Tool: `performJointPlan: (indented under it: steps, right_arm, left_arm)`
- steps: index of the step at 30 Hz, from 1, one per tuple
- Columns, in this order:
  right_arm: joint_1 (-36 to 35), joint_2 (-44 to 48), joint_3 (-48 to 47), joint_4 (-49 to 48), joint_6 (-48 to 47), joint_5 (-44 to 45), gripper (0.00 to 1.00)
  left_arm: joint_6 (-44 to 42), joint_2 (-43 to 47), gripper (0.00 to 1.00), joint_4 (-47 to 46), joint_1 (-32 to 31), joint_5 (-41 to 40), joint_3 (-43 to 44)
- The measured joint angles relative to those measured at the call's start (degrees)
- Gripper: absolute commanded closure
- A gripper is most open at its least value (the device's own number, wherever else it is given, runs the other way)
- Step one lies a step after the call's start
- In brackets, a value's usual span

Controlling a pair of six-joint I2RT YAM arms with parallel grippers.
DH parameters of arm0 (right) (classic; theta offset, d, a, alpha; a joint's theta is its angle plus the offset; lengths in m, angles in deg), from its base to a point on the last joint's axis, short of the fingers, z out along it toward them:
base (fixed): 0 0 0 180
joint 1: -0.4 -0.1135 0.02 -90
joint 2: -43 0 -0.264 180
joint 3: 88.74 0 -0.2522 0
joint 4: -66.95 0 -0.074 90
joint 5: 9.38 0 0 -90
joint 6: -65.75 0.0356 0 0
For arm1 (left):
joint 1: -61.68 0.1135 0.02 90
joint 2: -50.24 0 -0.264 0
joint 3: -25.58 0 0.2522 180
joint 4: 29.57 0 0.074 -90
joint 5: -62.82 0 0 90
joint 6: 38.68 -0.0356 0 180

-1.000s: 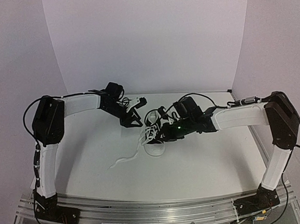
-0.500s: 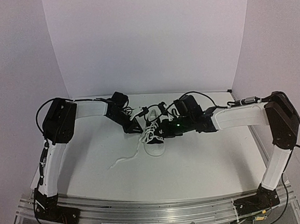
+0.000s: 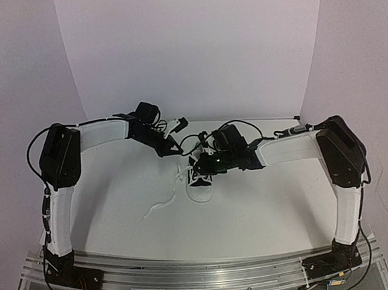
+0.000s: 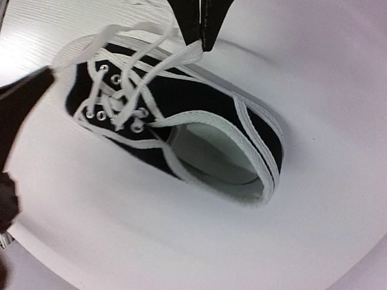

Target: Tie the shoes

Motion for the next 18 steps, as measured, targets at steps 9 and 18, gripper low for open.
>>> performJointPlan:
  steps: [9, 18]
  right_arm:
    - [0.4, -9.6, -7.3, -7.1, 5.2, 2.0, 1.00]
    - [1.9, -12.6, -8.5, -10.8, 11.1, 5.8, 1.00]
  left_arm:
    - [4.0, 8.6, 1.00, 1.5, -1.0, 5.9, -4.6]
    - [4.5, 8.6, 1.00, -0.7, -1.6, 6.6, -12.6]
